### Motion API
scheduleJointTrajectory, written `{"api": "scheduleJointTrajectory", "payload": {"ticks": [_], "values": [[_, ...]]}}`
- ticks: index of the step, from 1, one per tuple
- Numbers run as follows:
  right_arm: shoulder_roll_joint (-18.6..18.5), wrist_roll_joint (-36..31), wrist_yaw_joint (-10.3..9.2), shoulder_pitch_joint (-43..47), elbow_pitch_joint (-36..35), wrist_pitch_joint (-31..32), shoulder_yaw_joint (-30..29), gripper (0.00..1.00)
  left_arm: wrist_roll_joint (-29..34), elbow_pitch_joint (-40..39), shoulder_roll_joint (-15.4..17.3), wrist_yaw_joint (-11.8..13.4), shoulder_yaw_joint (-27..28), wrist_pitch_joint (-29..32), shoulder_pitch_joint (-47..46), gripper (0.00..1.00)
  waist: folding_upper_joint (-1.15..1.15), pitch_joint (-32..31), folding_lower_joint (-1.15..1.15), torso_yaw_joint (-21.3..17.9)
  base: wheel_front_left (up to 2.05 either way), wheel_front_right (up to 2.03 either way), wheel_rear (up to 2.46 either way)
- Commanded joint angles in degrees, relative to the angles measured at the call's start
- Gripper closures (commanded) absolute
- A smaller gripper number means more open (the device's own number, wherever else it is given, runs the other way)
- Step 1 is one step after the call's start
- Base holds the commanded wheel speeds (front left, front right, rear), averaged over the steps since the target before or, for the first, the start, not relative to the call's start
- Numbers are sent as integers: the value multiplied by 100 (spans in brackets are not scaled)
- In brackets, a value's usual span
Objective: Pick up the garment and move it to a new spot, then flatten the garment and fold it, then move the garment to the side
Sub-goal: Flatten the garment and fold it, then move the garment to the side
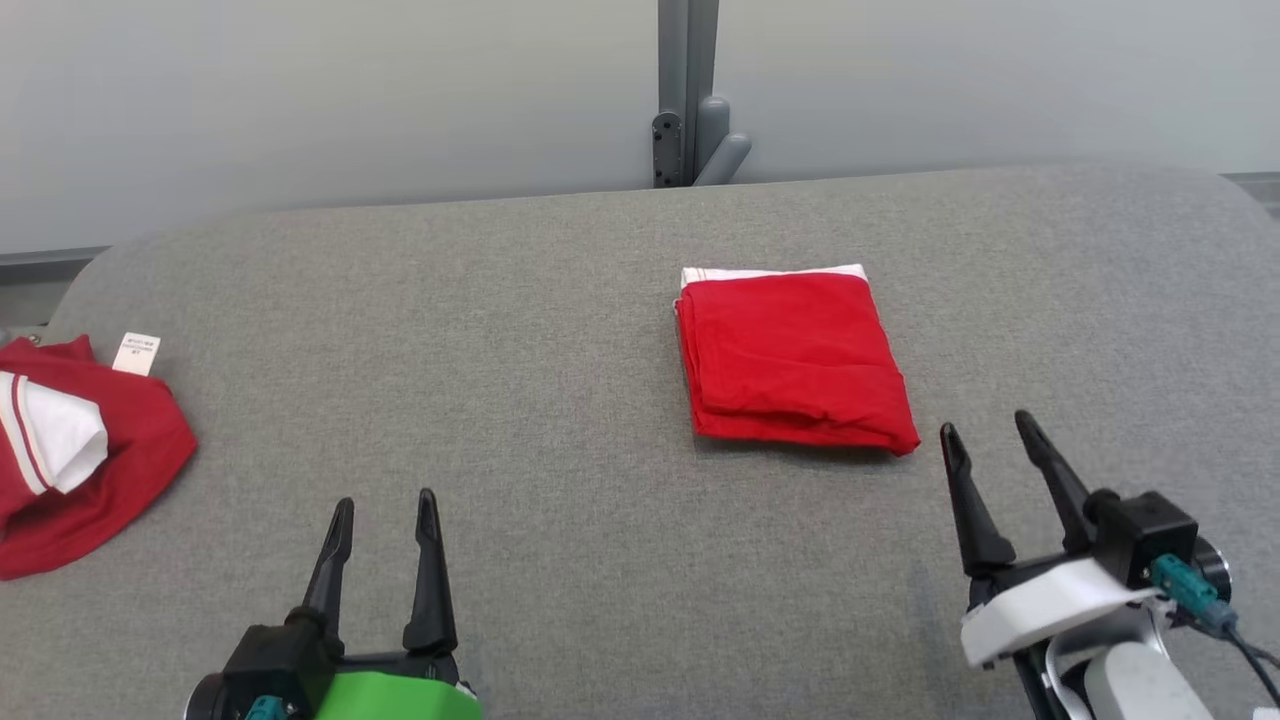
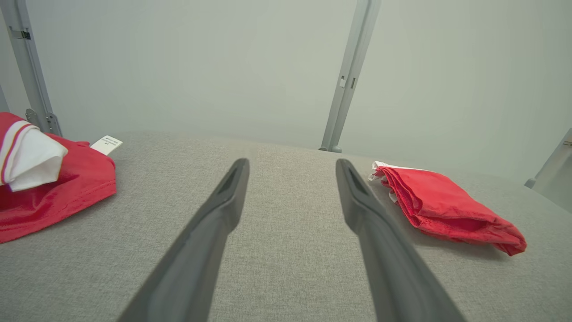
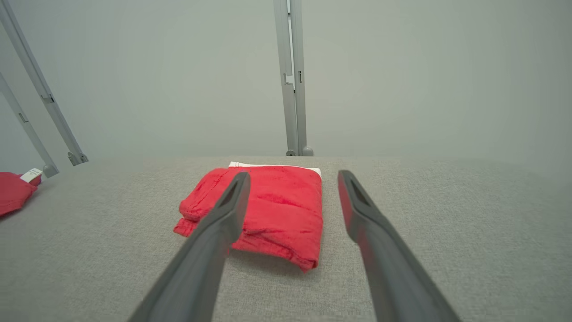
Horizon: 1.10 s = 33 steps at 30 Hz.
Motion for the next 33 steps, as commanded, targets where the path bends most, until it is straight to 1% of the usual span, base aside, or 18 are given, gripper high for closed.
{"api": "scheduleJointTrajectory", "payload": {"ticks": [1,3,8,13,18,25,33], "values": [[22,-55,-4,172,-33,-11,-12,0,47,-30,16,-6,28,-14,140,0,0,-55,0,-58,0,0,0],[97,-204,-3,325,-226,-13,3,0,107,-101,16,-5,69,-14,227,0,0,-70,0,-67,0,0,0],[227,-322,-5,743,-625,-14,117,0,242,-193,16,-26,11,-14,368,0,0,-88,0,-42,0,0,0],[263,-459,-5,858,-627,-15,118,0,413,-172,16,-22,-90,-14,406,0,0,-117,0,8,0,0,0],[319,-562,-5,926,-640,-14,-17,0,532,-144,16,5,-115,-14,433,0,0,-146,0,26,0,0,0],[342,-525,-5,941,-619,-15,-117,0,644,-128,16,-1,-155,-14,446,0,0,-155,0,51,0,0,0],[340,-531,-5,972,-598,-15,-103,0,669,-82,16,-17,-161,-14,440,0,0,-147,0,71,0,0,0]]}}
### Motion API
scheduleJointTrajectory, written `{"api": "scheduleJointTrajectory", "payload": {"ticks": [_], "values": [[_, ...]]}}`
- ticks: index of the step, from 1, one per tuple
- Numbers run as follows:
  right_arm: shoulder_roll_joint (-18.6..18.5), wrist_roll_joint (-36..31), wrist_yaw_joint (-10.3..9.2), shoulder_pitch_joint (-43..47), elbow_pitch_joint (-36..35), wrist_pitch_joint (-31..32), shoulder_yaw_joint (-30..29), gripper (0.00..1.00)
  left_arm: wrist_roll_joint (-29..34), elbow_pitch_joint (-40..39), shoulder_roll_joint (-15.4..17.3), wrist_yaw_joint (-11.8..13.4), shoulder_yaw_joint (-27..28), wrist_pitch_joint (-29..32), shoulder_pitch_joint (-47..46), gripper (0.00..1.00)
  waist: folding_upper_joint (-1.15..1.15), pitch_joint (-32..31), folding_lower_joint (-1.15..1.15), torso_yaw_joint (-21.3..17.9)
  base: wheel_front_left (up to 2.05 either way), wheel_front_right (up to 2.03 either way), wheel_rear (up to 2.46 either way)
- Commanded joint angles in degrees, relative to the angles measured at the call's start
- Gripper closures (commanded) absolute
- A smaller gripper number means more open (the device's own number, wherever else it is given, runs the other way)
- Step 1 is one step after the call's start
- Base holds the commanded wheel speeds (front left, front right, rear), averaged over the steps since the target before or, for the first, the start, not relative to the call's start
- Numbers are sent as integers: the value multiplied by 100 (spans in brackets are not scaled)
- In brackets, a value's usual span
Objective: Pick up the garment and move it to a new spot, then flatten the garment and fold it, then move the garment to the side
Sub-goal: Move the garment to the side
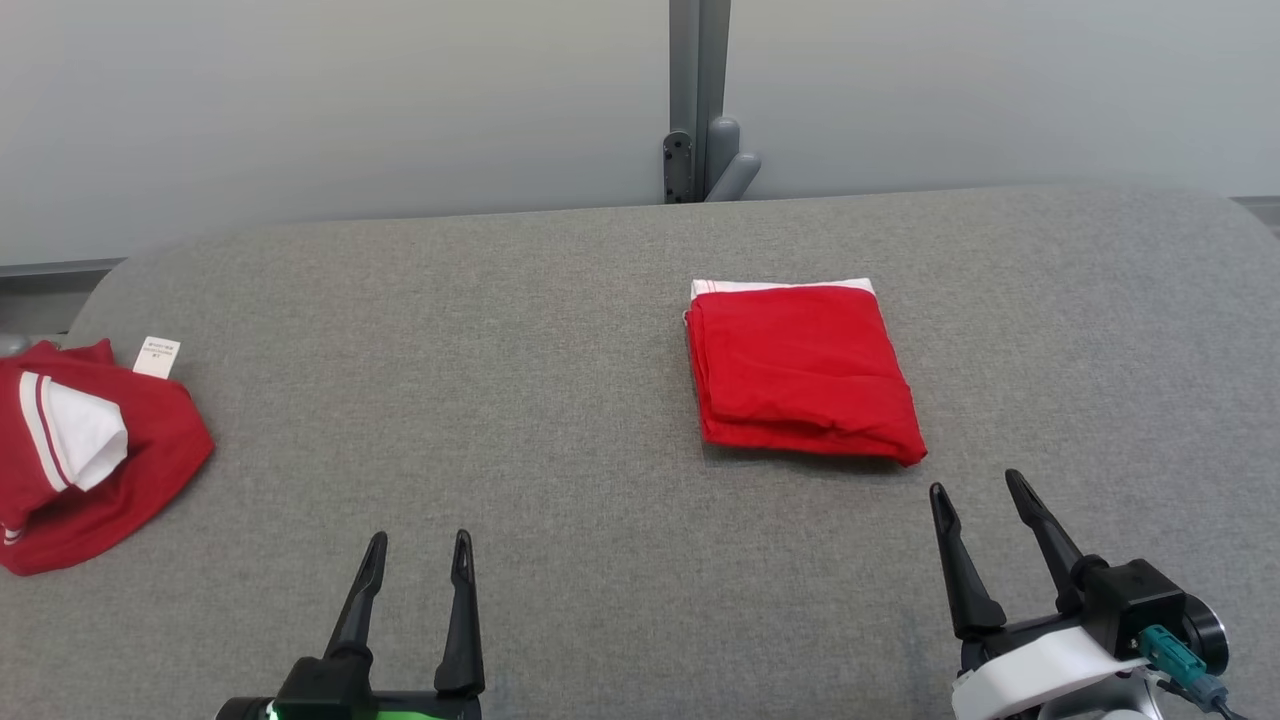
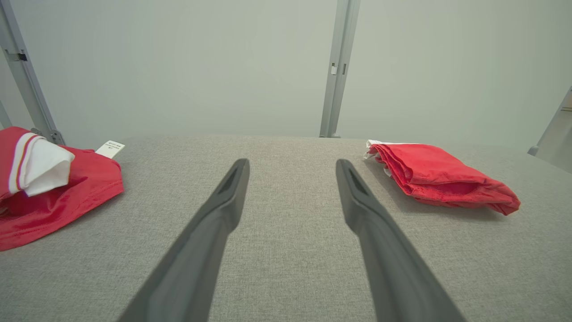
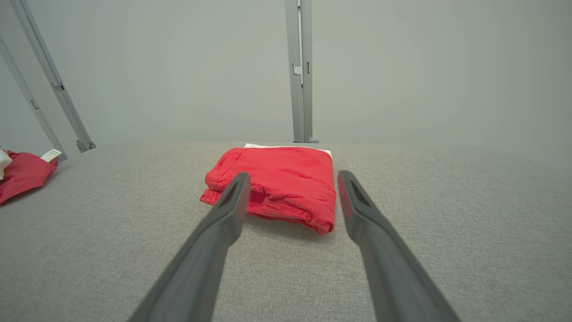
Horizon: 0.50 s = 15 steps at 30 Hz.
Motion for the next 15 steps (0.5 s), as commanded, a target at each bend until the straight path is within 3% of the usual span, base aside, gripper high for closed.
{"api": "scheduleJointTrajectory", "payload": {"ticks": [1,15], "values": [[-14,-26,-6,71,6,-17,5,0,31,9,16,-14,12,-14,56,0,0,6,0,2,0,0,0],[-13,-11,-6,83,29,-17,-1,0,102,65,16,-51,-7,-14,-38,0,0,-4,0,31,0,0,0]]}}
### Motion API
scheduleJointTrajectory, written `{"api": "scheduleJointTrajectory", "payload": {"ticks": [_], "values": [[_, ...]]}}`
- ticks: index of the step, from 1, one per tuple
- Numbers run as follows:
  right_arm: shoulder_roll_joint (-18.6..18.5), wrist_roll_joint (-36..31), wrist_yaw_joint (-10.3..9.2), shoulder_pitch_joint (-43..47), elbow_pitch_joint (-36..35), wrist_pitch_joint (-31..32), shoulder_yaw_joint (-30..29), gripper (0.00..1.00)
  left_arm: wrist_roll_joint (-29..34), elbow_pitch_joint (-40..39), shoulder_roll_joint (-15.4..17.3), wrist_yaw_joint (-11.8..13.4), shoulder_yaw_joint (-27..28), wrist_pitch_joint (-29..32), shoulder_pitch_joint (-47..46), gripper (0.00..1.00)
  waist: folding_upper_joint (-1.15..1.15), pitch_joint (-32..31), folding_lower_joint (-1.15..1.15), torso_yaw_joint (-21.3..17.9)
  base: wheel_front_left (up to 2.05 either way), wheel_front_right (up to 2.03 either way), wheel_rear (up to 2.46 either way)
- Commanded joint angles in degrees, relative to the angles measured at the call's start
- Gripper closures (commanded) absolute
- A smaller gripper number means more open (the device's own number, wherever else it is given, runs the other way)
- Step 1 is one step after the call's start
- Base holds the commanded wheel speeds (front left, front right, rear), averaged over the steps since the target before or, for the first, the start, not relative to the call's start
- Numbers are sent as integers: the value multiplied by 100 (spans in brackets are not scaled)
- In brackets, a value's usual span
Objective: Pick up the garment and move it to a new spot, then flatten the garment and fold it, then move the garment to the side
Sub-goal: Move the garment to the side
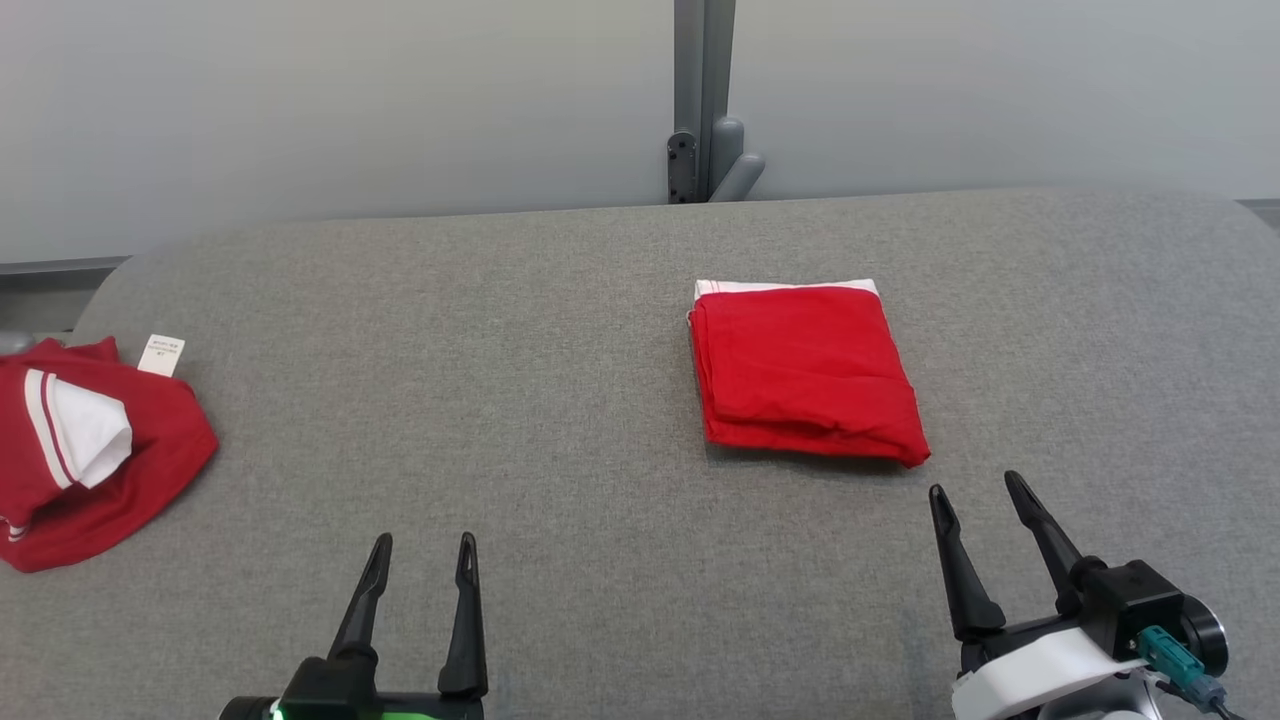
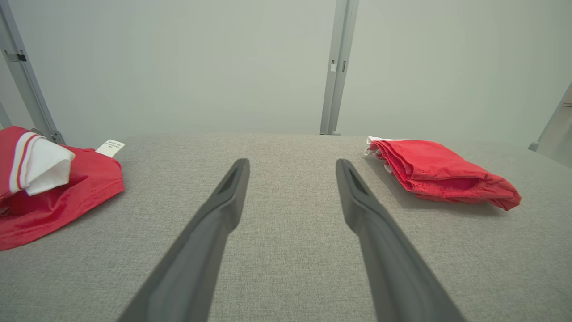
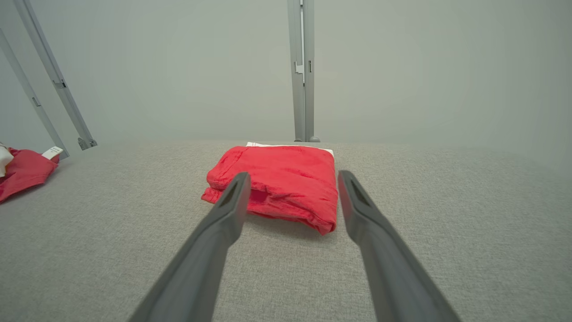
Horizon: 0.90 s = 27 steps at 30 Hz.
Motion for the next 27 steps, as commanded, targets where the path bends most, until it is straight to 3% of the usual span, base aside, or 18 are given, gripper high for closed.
{"api": "scheduleJointTrajectory", "payload": {"ticks": [1,17,23,27], "values": [[-17,16,-6,82,15,-15,-1,0,58,16,16,-12,0,-14,-35,0,0,-6,0,1,0,0,0],[-39,165,-6,7,117,-15,-9,0,128,2,16,-57,-105,-14,-109,0,0,80,0,36,0,0,0],[-61,631,-6,-321,405,-16,-9,0,163,-18,16,-100,-157,-14,-196,0,0,229,0,52,0,0,0],[-247,1394,-6,-844,837,-15,53,0,201,-41,16,-149,-206,-14,-320,0,0,439,0,77,0,0,0]]}}
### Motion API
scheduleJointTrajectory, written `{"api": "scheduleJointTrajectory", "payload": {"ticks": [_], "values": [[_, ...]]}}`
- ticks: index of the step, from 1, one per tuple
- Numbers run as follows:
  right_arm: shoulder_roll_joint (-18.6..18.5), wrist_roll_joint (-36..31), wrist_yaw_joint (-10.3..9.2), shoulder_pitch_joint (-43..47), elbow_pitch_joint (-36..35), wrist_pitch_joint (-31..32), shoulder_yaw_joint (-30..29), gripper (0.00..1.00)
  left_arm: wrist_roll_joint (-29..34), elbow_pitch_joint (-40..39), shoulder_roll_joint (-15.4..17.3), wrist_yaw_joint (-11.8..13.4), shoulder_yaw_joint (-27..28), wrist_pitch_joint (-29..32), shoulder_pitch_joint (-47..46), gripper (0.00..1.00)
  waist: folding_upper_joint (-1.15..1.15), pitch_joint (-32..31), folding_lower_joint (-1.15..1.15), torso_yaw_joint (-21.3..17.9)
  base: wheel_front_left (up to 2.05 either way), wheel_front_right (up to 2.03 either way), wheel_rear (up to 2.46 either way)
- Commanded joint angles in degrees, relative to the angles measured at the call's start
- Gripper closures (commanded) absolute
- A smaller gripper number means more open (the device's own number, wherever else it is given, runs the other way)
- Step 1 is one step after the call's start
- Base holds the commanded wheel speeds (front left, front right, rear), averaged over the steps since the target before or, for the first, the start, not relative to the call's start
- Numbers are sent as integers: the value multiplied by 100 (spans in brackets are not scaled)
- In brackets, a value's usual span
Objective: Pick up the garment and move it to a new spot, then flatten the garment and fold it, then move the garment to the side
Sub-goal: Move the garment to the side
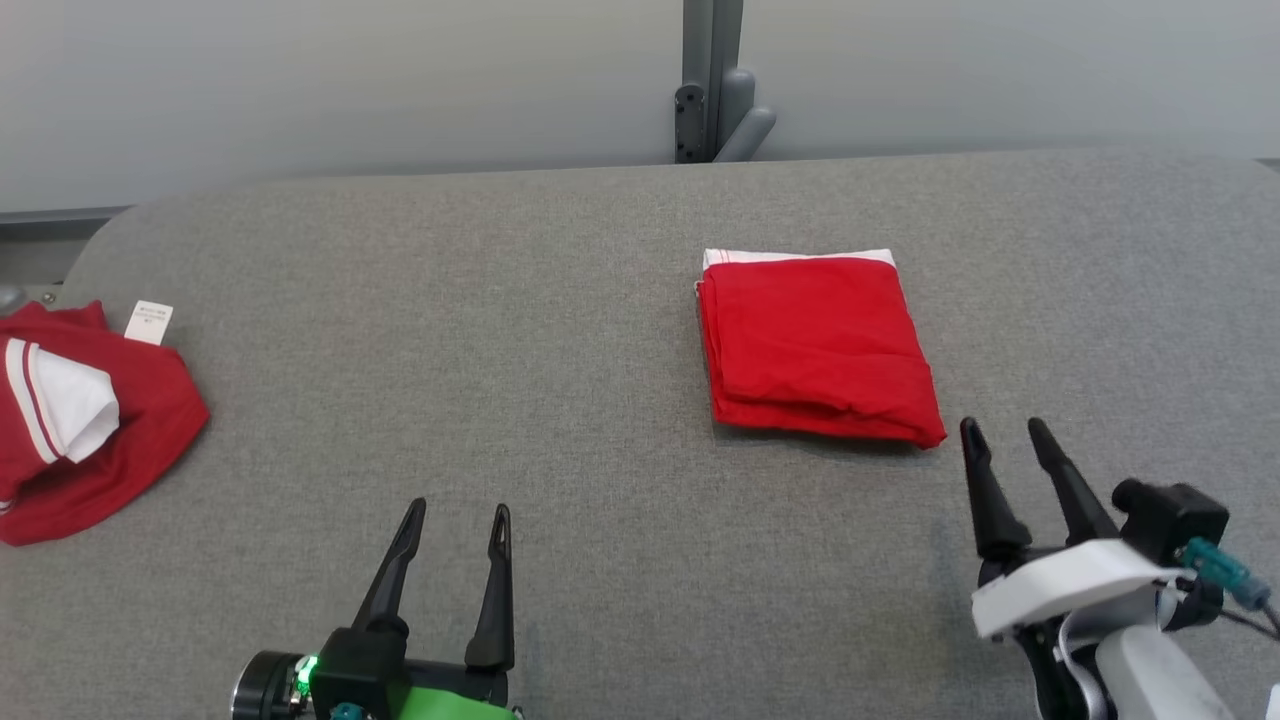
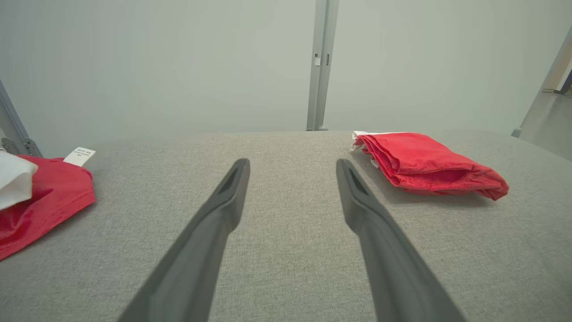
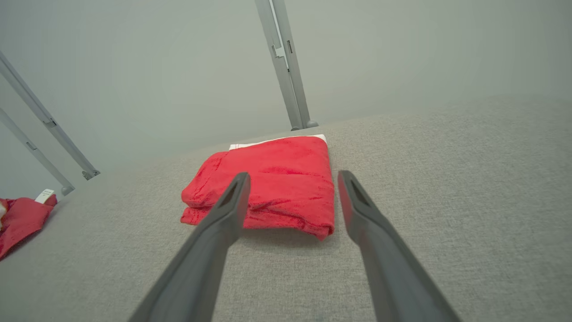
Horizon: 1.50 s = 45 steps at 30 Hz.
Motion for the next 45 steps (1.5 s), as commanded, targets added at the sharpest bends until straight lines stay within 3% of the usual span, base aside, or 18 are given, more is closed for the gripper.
{"api": "scheduleJointTrajectory", "payload": {"ticks": [1,7,15,27,28,29,30,31,33,34,45], "values": [[-69,156,-6,-130,73,-15,10,0,21,-18,16,-13,-5,-14,-120,0,0,143,0,35,0,0,0],[-657,1581,-4,-1211,973,50,395,0,63,-28,16,-111,-144,-14,-480,0,0,561,0,203,0,0,0],[-1216,3618,-3,-2310,1628,992,951,0,36,-49,16,-189,-353,-14,-918,0,0,1109,0,479,0,0,0],[-1702,4816,-3,-2821,2212,1755,1525,0,-70,27,16,-167,-509,-14,-1203,0,0,1399,0,798,0,0,0],[-1733,4864,-3,-2848,2243,1811,1574,2,-71,29,16,-168,-514,-14,-1209,0,0,1408,0,809,0,0,0],[-1758,4908,-3,-2874,2269,1847,1619,15,-72,29,16,-167,-521,-14,-1220,0,0,1414,0,816,0,0,0],[-1771,4938,-3,-2893,2284,1852,1667,42,-74,31,16,-162,-523,-14,-1232,0,0,1419,0,819,0,0,0],[-1787,4956,-3,-2903,2295,1838,1709,55,-71,31,16,-154,-520,-14,-1243,0,0,1421,0,819,0,0,0],[-1813,5031,-3,-2912,2310,1810,1770,93,-62,33,16,-140,-522,-14,-1242,0,0,1419,0,810,0,0,0],[-1835,5059,-3,-2922,2301,1798,1802,100,-57,34,16,-134,-519,-14,-1245,0,0,1419,0,800,0,0,0],[-2079,5257,-3,-3022,1992,1515,2160,100,62,-9,16,-198,-457,-15,-1320,0,0,1554,0,406,0,0,0]]}}
